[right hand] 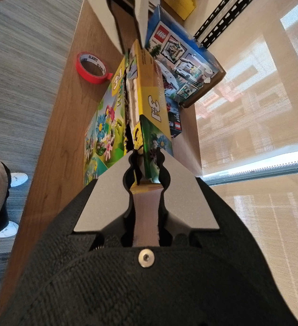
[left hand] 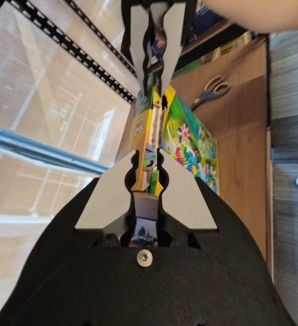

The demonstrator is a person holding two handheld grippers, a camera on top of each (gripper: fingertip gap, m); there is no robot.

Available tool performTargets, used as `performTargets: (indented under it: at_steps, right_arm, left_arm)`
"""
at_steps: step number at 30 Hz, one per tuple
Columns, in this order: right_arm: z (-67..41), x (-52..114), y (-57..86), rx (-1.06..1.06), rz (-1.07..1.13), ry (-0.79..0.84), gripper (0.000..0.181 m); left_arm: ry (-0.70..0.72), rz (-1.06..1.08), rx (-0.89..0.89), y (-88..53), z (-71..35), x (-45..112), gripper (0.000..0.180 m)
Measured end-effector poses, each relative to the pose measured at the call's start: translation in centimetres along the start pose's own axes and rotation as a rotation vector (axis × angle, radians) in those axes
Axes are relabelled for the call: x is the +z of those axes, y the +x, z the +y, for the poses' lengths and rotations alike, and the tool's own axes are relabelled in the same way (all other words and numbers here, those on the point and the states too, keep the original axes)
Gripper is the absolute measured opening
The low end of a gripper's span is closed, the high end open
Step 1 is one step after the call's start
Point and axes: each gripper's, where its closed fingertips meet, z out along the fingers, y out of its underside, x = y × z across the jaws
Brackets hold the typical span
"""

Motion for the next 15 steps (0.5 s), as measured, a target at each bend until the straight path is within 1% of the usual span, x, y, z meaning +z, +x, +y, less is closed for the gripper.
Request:
performTargets:
  at_steps: [1, 2, 4, 5, 7, 10, 11, 15]
  right_arm:
    - [0.0, 0.0, 0.0, -0.006, 0.003, -0.008, 0.021]
    - [0.0, 0.0, 0.0, -0.009, 0.003, -0.014, 0.021]
    - [0.0, 0.0, -0.1, 0.001, -0.001, -0.02, 0.021]
    - [0.0, 0.0, -0.1, 0.006, -0.003, -0.019, 0.021]
    - [0.0, 0.0, -0.2, 0.005, -0.001, -0.011, 0.022]
    - [-0.1, -0.1, -0.4, -0.012, 0.019, 0.002, 0.022]
    - [-0.1, -0.1, -0.4, -0.023, 0.035, 0.005, 0.023]
    - [-0.5, -0.3, -0.9, -0.123, 0.077, 0.074, 0.022]
  left_arm:
    - [0.007, 0.02, -0.004, 0.5, -0.4, 0.2, 0.022]
    - [-0.013, 0.029, 0.001, 0.8, -0.3, 0.5, 0.03]
    - [-0.103, -0.001, 0.045, 1.0, 0.6, 1.6, 0.045]
    - [-0.132, -0.028, 0.078, 1.0, 0.8, 2.2, 0.047]
    - [-0.153, -0.071, 0.136, 1.1, 0.7, 3.2, 0.044]
    - [-0.162, -0.171, 0.208, 0.7, 0.7, 4.3, 0.033]
    - [-0.161, -0.197, 0.225, 0.6, 0.7, 4.4, 0.032]
    - [-0.113, -0.216, 0.185, 0.9, 0.7, 4.2, 0.031]
